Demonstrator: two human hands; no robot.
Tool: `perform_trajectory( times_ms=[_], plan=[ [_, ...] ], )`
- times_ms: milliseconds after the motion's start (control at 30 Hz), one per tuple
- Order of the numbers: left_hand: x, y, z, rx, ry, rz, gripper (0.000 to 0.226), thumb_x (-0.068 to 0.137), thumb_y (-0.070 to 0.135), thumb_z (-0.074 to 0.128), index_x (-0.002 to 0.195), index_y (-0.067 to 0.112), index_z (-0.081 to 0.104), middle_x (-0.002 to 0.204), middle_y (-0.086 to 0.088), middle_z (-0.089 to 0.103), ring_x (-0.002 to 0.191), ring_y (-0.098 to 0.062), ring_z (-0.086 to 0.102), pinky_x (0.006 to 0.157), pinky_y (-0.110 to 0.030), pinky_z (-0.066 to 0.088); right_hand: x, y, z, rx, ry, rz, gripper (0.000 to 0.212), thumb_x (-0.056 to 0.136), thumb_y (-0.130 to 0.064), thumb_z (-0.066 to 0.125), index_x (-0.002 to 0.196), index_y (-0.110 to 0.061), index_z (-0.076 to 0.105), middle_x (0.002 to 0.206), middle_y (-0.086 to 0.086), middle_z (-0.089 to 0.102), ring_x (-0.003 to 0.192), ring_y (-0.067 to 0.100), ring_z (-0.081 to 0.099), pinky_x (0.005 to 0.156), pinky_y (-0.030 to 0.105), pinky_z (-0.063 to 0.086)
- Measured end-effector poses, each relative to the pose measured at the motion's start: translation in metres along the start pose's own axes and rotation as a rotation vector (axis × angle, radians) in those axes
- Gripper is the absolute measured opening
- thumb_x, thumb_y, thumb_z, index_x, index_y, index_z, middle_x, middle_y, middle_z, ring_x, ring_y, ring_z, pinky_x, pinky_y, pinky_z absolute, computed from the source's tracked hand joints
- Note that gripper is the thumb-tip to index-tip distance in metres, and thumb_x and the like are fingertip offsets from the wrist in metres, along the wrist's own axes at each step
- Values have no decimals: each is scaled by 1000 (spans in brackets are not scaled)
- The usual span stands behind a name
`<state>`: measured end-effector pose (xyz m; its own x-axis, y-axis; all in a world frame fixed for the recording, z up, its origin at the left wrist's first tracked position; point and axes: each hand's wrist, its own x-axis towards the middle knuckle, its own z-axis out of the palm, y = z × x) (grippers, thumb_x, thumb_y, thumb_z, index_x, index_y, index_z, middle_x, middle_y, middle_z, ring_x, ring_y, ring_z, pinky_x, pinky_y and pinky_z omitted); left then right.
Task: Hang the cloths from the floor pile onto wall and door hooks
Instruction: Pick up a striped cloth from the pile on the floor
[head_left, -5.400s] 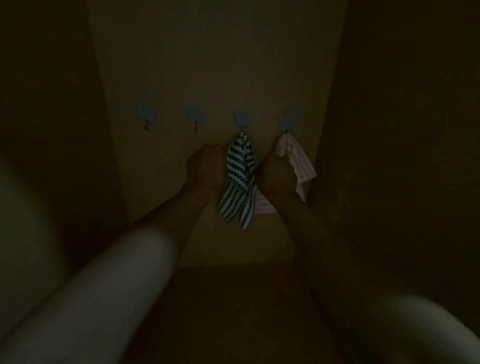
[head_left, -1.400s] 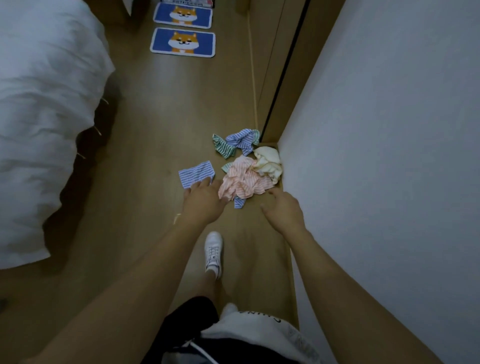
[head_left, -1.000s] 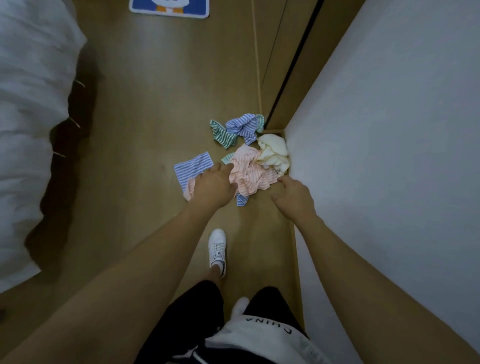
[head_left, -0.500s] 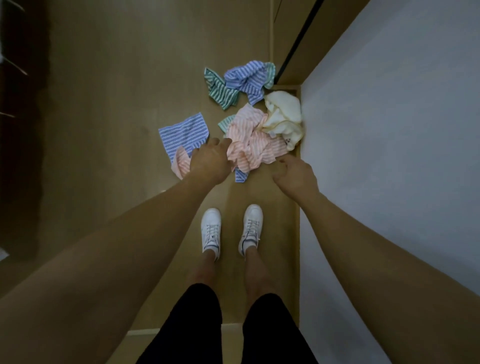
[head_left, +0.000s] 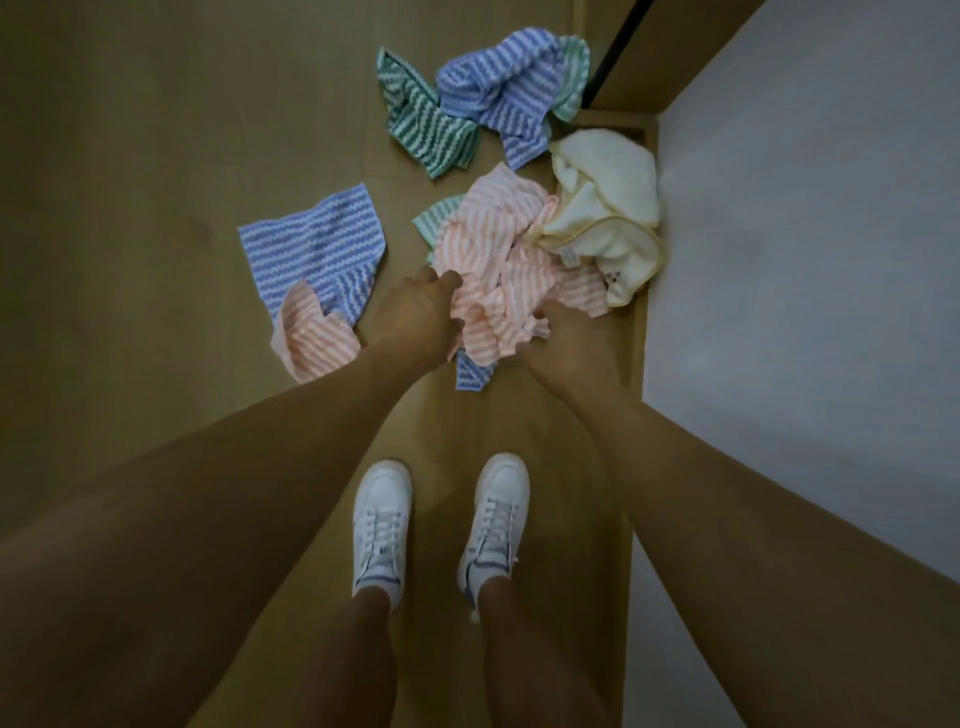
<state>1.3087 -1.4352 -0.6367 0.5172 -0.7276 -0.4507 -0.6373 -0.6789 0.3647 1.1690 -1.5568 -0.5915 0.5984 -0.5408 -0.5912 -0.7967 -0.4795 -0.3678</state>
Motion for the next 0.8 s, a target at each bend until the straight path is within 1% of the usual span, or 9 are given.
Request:
perform_trajectory(
  times_ms=[100, 200, 300, 367, 400, 500, 600, 700, 800],
  plan=[
    [29, -8, 39, 9, -15, 2, 51, 87, 29, 68, 133, 16, 51, 124, -16, 54, 108, -37, 55, 86, -45, 47, 32, 14, 23, -40, -20, -15, 50, 88, -32, 61, 132, -11, 49, 127, 14, 55, 115, 28, 53, 91, 38, 45],
    [54, -14, 72, 2, -32, -8, 48, 87, 27, 68, 132, 16, 53, 122, -15, 52, 105, -36, 57, 82, -44, 48, 56, 27, 41, -76, -23, -19, 52, 88, -35, 61, 134, -14, 47, 126, 13, 54, 112, 28, 54, 91, 38, 46],
    [74, -16, 96, -102, -18, -70, 46, 90, 25, 65, 133, 15, 50, 124, -14, 49, 104, -34, 56, 80, -44, 47, 74, 39, 52, -102, -16, -41, 54, 88, -36, 61, 136, -16, 47, 126, 12, 54, 114, 27, 53, 91, 38, 46],
    [85, -14, 105, -155, -14, -111, 40, 90, 24, 65, 127, 14, 55, 122, -14, 49, 104, -32, 56, 81, -45, 48, 82, 44, 57, -108, -7, -56, 54, 87, -37, 61, 136, -17, 47, 126, 11, 54, 115, 26, 52, 91, 39, 46],
    [90, -13, 107, -169, -6, -126, 33, 90, 23, 65, 120, 13, 60, 119, -14, 51, 103, -32, 57, 82, -45, 48, 85, 46, 58, -103, -3, -63, 54, 87, -37, 62, 135, -17, 48, 125, 11, 54, 115, 26, 52, 91, 40, 46],
    [97, -11, 101, -211, -15, -97, 16, 89, 19, 64, 100, 8, 69, 108, -15, 61, 96, -32, 61, 81, -43, 50, 88, 46, 58, -76, -3, -97, 53, 86, -35, 63, 134, -18, 49, 127, 11, 55, 114, 26, 53, 91, 40, 46],
    [88, -4, 82, -268, -40, 37, 13, 86, 10, 60, 95, 2, 65, 98, -16, 68, 92, -32, 61, 79, -39, 46, 77, 42, 51, -36, 11, -97, 52, 86, -32, 65, 134, -17, 50, 127, 10, 55, 112, 25, 55, 89, 37, 47],
    [69, 10, 49, -327, 22, 118, 9, 81, 6, 61, 88, 0, 60, 85, -16, 65, 80, -31, 58, 70, -37, 41, 58, 32, 35, 53, 23, -95, 55, 85, -27, 66, 136, -16, 48, 130, 10, 53, 116, 25, 53, 95, 41, 46],
    [46, 32, 7, -369, 76, 180, 7, 76, 5, 60, 81, 3, 55, 76, -12, 59, 72, -28, 53, 63, -38, 39, 35, 16, 11, 132, 52, -113, 55, 85, -25, 66, 136, -16, 48, 127, 11, 55, 112, 27, 56, 93, 43, 46]
  ],
)
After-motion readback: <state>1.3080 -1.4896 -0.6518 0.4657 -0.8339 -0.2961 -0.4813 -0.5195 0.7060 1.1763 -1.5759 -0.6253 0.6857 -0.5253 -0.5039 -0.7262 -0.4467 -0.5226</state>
